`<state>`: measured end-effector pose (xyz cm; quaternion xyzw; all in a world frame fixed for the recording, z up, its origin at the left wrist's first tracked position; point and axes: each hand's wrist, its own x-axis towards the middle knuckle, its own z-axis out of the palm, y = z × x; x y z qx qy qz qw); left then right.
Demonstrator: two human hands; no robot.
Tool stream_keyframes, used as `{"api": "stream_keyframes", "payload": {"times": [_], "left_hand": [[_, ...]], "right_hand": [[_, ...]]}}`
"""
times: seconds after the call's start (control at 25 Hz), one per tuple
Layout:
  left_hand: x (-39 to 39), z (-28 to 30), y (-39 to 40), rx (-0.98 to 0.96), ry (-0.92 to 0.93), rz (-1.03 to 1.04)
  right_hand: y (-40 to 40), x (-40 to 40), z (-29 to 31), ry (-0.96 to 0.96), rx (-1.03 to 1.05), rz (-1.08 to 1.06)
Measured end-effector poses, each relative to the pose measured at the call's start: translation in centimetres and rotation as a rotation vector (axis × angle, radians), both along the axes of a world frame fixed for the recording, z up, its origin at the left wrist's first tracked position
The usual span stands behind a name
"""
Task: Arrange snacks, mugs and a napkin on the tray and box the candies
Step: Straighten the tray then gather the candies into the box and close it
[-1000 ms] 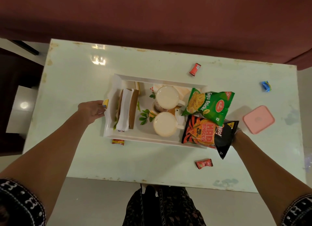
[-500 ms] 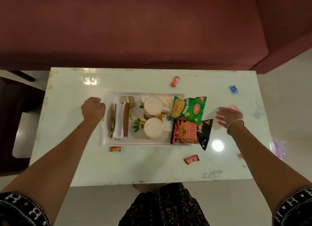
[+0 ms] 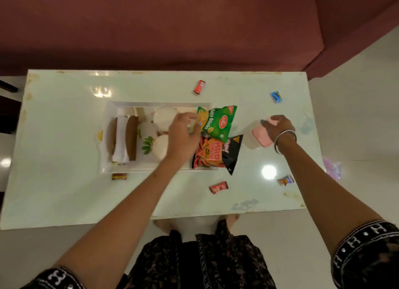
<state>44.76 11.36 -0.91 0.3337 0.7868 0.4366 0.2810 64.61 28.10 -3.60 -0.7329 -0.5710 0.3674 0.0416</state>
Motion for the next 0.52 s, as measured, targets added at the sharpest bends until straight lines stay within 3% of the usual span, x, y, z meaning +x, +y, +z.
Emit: {"api": "stream_keyframes", "payload": {"times": [0.24,0.52], "left_hand": [[13.7,-1.4,2.3,0.029,-0.286,-0.063],[20.9,-4.8,4.2,-0.169,-0.476,0.095]], "right_hand": [[0.0,2.4,-3.8,-0.079,-0.124,0.039],[0.9,1.0,-6.7,-0.132,-0.178,0.098]]}}
